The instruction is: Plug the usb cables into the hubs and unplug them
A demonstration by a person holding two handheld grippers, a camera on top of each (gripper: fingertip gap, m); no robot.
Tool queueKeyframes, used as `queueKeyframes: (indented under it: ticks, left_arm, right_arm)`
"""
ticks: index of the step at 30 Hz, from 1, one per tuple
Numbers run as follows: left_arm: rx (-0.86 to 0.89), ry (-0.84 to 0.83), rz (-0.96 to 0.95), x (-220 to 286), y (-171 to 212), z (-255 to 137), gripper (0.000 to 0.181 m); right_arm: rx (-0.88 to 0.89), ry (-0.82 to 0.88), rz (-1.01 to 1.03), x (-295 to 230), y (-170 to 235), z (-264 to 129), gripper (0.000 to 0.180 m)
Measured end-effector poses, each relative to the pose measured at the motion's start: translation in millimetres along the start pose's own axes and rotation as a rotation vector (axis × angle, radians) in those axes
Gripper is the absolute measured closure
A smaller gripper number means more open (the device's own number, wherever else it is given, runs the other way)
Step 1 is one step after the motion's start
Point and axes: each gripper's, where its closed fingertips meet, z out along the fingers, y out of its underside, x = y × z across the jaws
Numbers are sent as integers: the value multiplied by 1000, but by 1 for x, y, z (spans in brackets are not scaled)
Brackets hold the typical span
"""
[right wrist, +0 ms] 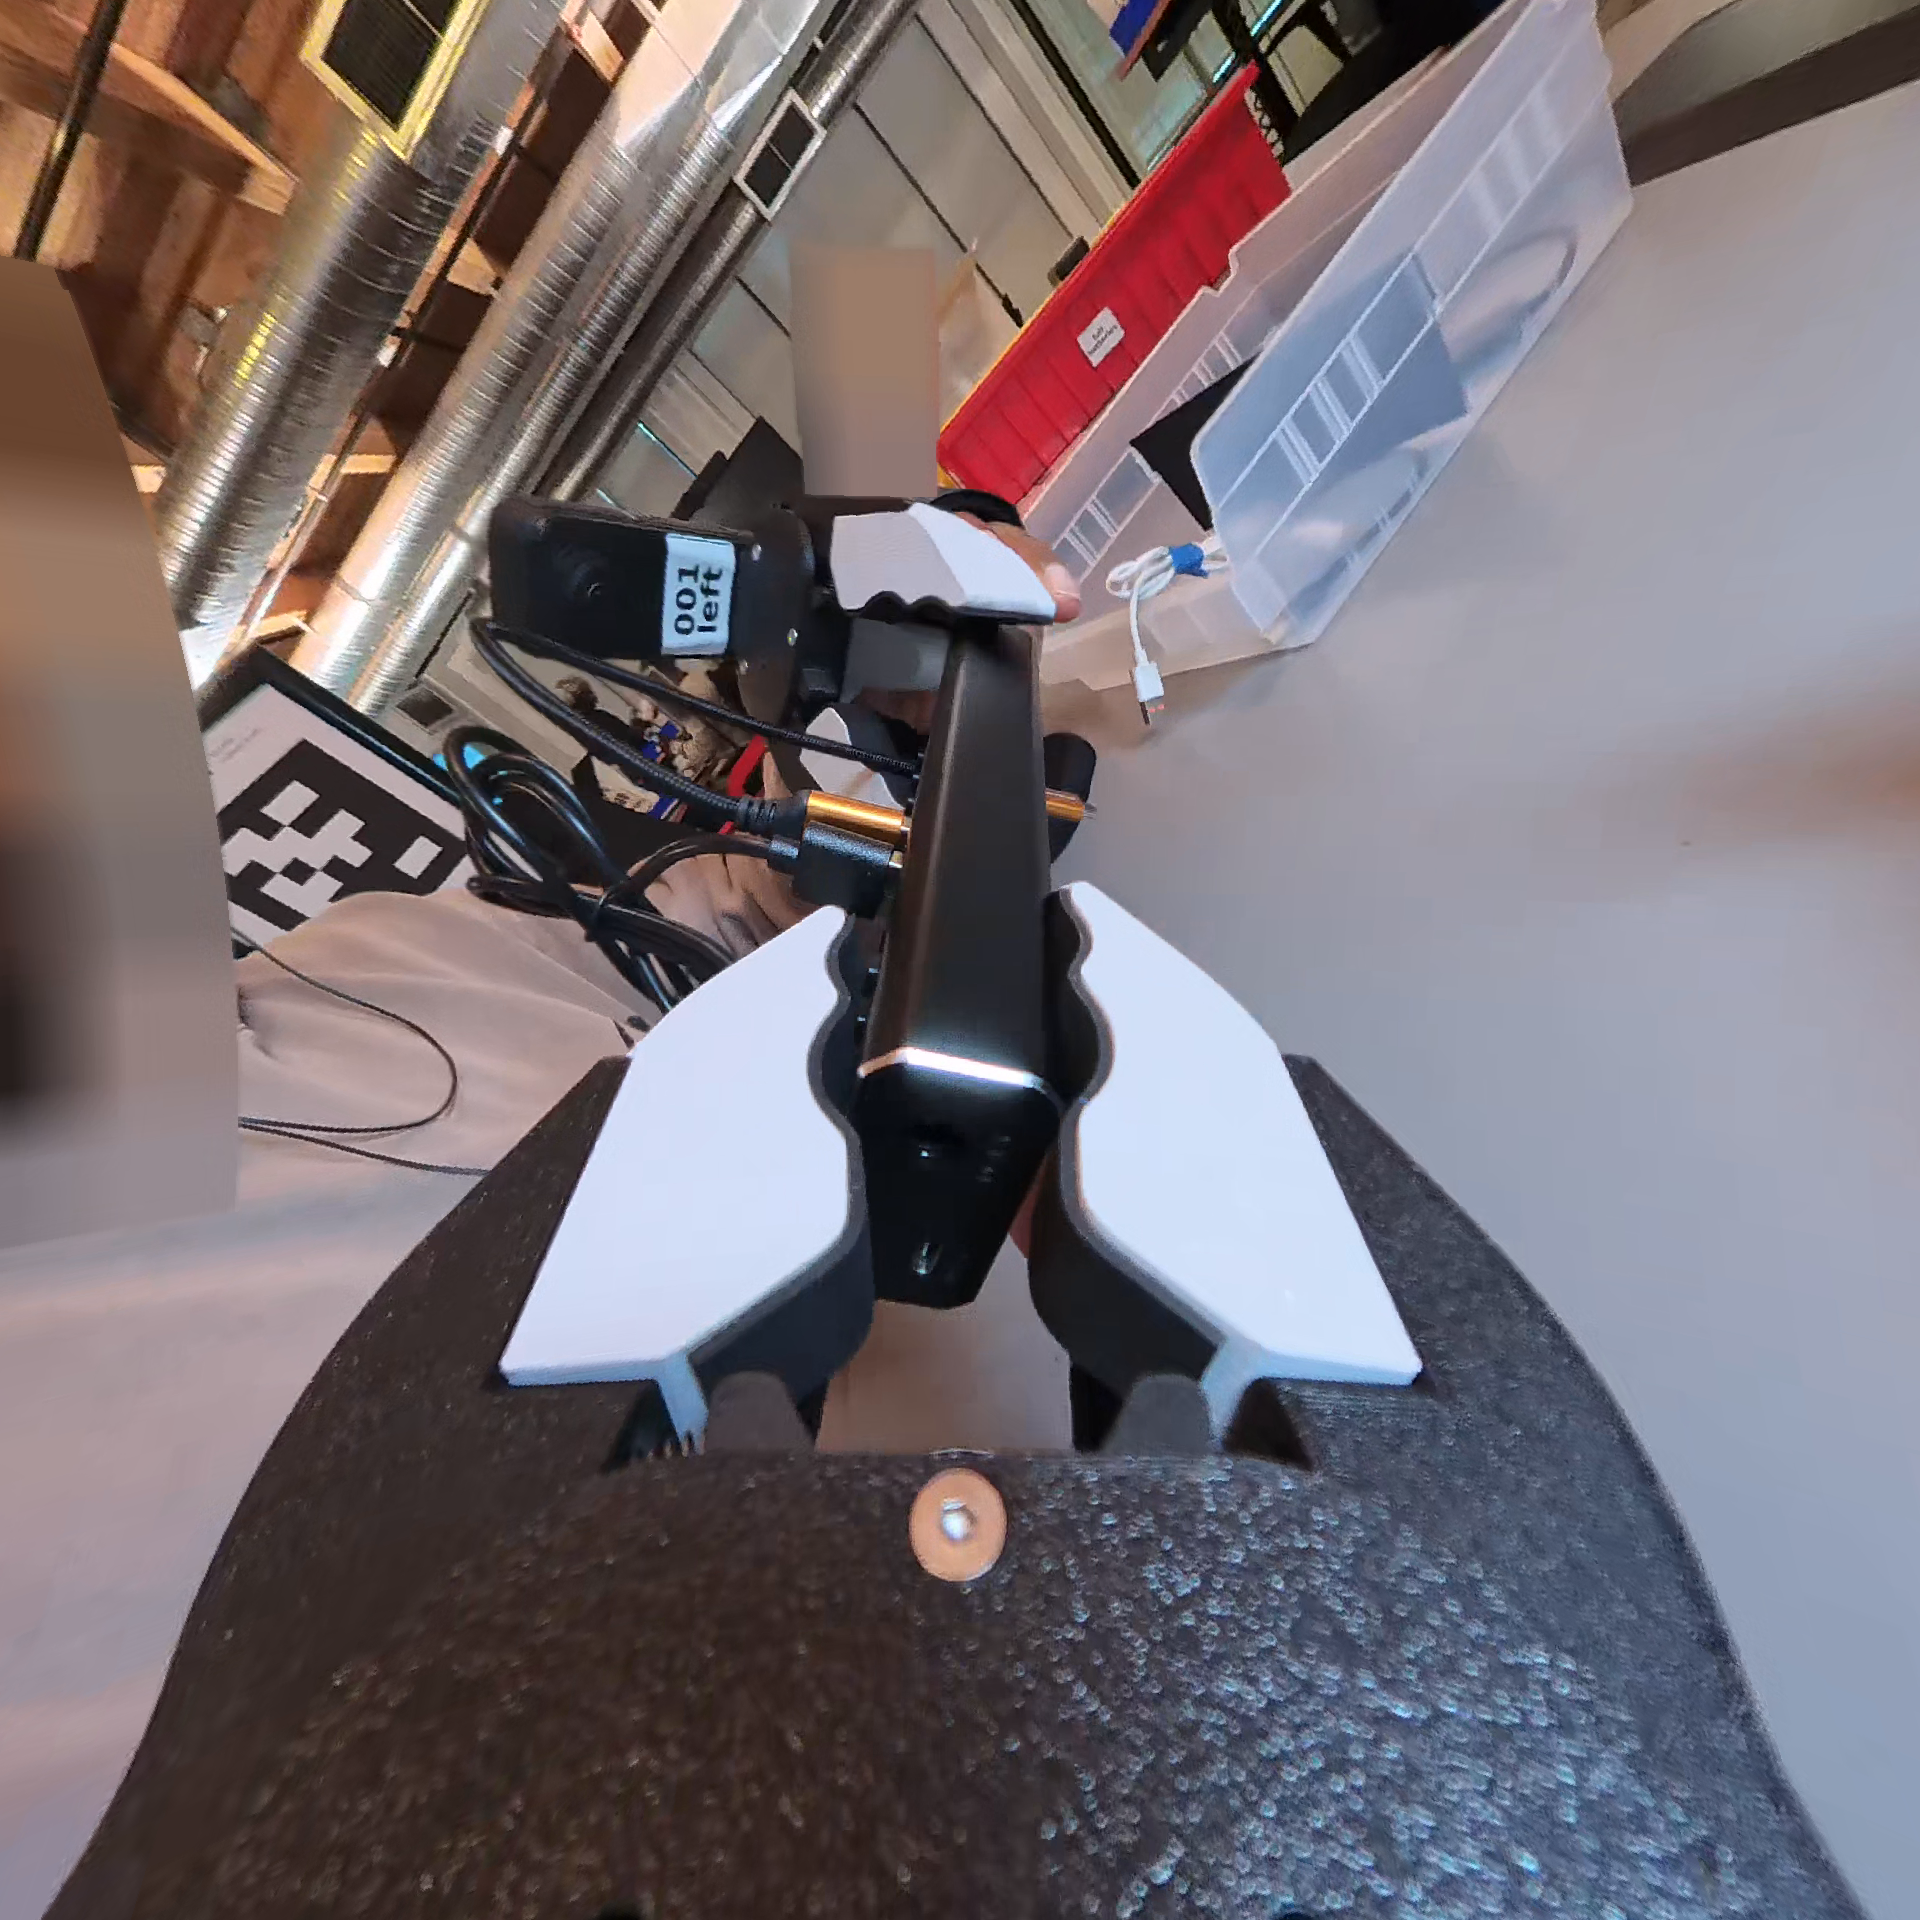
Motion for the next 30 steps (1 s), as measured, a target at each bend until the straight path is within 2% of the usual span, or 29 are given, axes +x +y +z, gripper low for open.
queueKeyframes:
  ticks: [3,6,10,13,16,21,23,25,27,30]
  left_arm:
    - [76,-108,-71,-24,-8,-10,118]
    - [162,-173,-205,-46,-11,-24,121]
    - [191,-194,-311,-54,3,-26,135]
    - [197,-221,-314,-55,7,-26,154]
    - [210,-231,-334,-55,9,-26,163]
    - [166,-201,-359,-48,27,-15,166]
    - [146,-188,-358,-45,32,-11,167]
    - [134,-176,-352,-42,34,-9,168]
    - [124,-160,-350,-38,35,-6,168]
    - [112,-140,-347,-33,37,-2,168]
  right_arm:
    - [12,57,-88,-4,-23,-10,147]
    - [103,169,-189,-6,-80,-44,147]
    - [163,550,-335,31,-179,-120,147]
    - [126,809,-256,92,-222,-174,148]
    - [102,915,-74,153,-229,-199,148]
    - [83,905,235,229,-210,-196,146]
    - [10,928,307,250,-198,-193,146]
    - [-31,933,319,256,-201,-189,145]
    - [-114,1012,289,261,-203,-192,143]
    - [-246,1190,197,269,-206,-211,126]
